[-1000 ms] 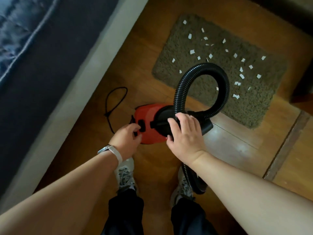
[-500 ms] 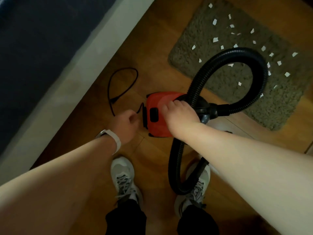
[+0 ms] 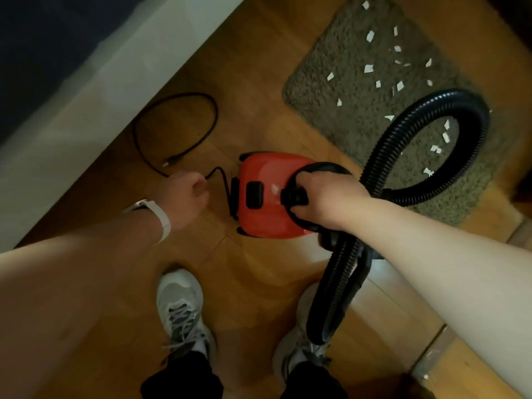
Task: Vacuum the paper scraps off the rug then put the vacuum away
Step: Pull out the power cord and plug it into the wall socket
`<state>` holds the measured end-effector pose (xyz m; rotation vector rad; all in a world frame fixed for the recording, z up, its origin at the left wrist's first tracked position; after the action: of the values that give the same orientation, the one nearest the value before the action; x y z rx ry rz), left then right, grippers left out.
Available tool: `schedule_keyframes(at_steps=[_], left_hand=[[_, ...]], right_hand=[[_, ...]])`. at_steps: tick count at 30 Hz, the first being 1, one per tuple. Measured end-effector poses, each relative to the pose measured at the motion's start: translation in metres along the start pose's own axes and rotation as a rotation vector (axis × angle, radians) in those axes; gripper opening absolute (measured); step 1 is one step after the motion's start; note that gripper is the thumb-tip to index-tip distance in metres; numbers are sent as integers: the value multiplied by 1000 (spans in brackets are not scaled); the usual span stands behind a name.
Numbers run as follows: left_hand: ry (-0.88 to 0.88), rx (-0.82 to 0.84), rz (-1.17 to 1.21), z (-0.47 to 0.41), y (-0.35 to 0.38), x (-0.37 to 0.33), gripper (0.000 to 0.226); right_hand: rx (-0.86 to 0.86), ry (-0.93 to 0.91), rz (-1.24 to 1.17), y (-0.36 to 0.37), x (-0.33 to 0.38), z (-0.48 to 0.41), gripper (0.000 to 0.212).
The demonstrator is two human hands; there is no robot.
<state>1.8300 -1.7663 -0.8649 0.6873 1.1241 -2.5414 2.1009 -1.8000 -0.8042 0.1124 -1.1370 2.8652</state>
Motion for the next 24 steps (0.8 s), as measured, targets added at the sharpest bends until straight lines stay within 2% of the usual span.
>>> schedule_keyframes(at_steps=[2, 7, 9, 13, 15, 24], left_hand=[[44, 0, -67, -9, 4, 2, 27], [67, 16, -157, -38, 13, 15, 35], [31, 12, -81, -48, 20, 19, 37], [-145, 7, 263, -67, 41, 15, 38], [-197, 7, 376, -74, 50, 11, 42], [-241, -135, 478, -58, 55, -19, 33]], right_hand=[[18, 9, -54, 6, 0, -7, 20], [-152, -61, 38, 16, -8, -9, 22], [-199, -97, 61, 20, -12, -11, 23], [-263, -191, 59, 27, -13, -15, 26], [-229, -162, 55, 25, -11, -14, 28], [-173, -91, 0, 15, -16, -18, 31]])
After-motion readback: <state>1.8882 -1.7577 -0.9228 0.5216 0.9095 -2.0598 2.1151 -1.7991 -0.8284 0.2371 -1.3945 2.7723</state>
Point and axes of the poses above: each hand's wrist, its own z-axis away from the middle knuckle, its own y-axis out of the palm, x = y × z, the point moved 1 cm from there along -z, towards the middle knuckle, and after that the axes turned 7 degrees about y, right-handed, at the moved point
